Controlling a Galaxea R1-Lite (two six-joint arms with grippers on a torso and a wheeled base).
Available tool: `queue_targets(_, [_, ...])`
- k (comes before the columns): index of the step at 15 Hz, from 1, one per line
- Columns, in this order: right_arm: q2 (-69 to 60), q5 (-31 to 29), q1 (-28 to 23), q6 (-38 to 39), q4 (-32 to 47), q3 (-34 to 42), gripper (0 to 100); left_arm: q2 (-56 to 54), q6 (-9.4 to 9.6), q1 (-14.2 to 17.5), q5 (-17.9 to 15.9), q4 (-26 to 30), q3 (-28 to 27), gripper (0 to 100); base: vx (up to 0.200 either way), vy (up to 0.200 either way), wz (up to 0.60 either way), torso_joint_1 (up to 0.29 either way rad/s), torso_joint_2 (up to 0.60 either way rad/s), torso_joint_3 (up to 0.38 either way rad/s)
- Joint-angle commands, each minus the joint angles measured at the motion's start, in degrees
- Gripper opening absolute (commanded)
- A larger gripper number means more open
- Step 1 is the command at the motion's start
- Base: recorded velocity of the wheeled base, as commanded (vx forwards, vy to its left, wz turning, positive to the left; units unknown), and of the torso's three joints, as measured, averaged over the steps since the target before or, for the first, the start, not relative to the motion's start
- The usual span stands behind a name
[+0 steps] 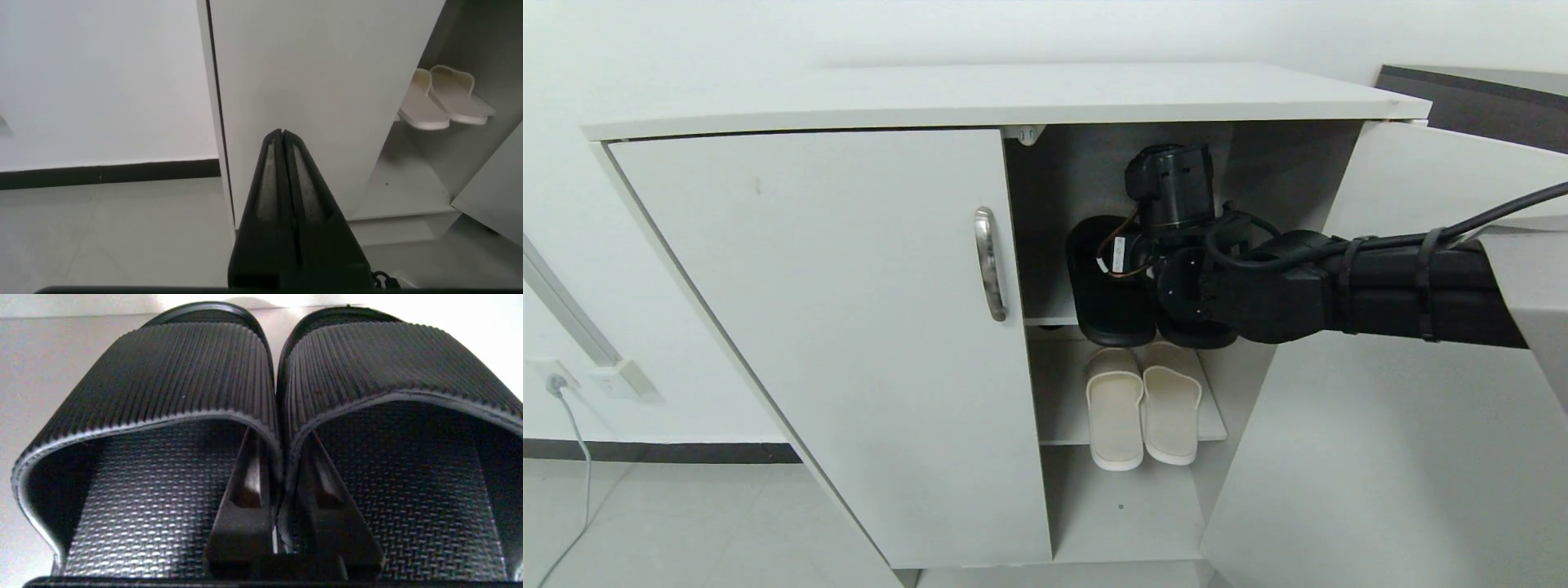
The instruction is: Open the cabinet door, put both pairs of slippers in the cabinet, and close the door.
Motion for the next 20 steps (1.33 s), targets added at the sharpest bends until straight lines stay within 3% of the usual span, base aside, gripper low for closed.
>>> queue_targets(1, [0.9, 0.0, -0.4, 0.0, -0.1, -0.4, 0, 0.1, 0.02, 0.0, 0.0, 0.0, 0.0, 0, 0.000, 0.000, 0.00, 0.000, 0.00, 0.000])
queue_targets(12, [1.0, 0.8, -0.5, 0.3, -0.2, -0.3, 0, 0.1, 0.02, 0.0, 0.0, 0.0, 0.0, 0, 0.000, 0.000, 0.00, 0.000, 0.00, 0.000])
queue_targets(13, [1.0, 0.8, -0.5, 0.3, 0.0, -0.2, 100, 0.1, 0.02, 0.0, 0.0, 0.0, 0.0, 0, 0.000, 0.000, 0.00, 0.000, 0.00, 0.000])
queue_targets(20, [-6.2, 0.4, 1.0, 0.3, -0.3, 9.4, 100, 0.1, 0.11, 0.0, 0.0, 0.0, 0.0, 0, 0.000, 0.000, 0.00, 0.000, 0.00, 0.000])
